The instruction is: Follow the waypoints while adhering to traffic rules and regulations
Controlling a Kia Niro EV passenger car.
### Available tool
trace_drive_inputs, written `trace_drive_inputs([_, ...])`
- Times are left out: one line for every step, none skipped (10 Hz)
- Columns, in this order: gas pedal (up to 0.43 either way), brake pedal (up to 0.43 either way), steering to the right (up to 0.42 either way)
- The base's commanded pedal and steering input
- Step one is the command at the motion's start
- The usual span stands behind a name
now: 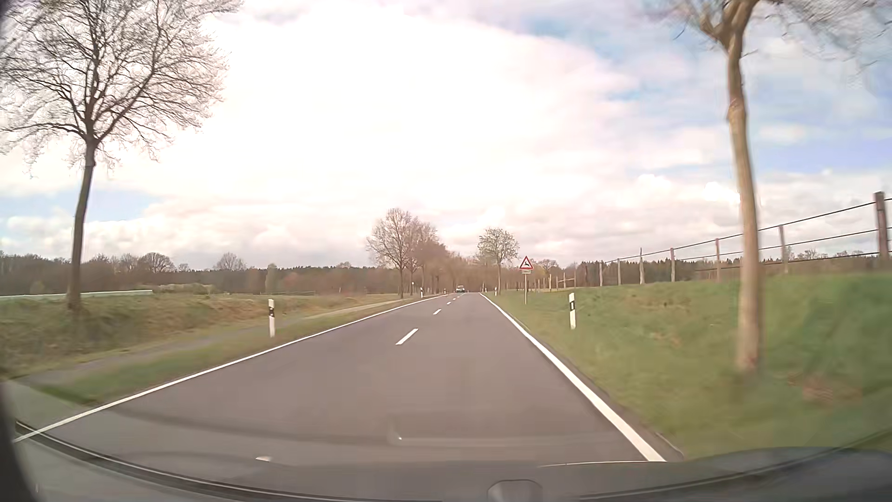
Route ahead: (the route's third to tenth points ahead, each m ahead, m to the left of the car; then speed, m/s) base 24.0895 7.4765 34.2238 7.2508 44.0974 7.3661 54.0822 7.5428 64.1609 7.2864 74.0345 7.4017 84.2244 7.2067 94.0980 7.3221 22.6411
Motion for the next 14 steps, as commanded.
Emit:
trace_drive_inputs([0.087, 0.000, -0.003])
trace_drive_inputs([0.087, 0.000, -0.003])
trace_drive_inputs([0.087, 0.000, -0.002])
trace_drive_inputs([0.087, 0.000, -0.001])
trace_drive_inputs([0.087, 0.000, -0.001])
trace_drive_inputs([0.087, 0.000, -0.001])
trace_drive_inputs([0.087, 0.000, 0.000])
trace_drive_inputs([0.110, 0.000, 0.001])
trace_drive_inputs([0.130, 0.000, 0.002])
trace_drive_inputs([0.130, 0.000, 0.001])
trace_drive_inputs([0.130, 0.000, 0.000])
trace_drive_inputs([0.130, 0.000, 0.000])
trace_drive_inputs([0.130, 0.000, 0.000])
trace_drive_inputs([0.130, 0.000, 0.000])
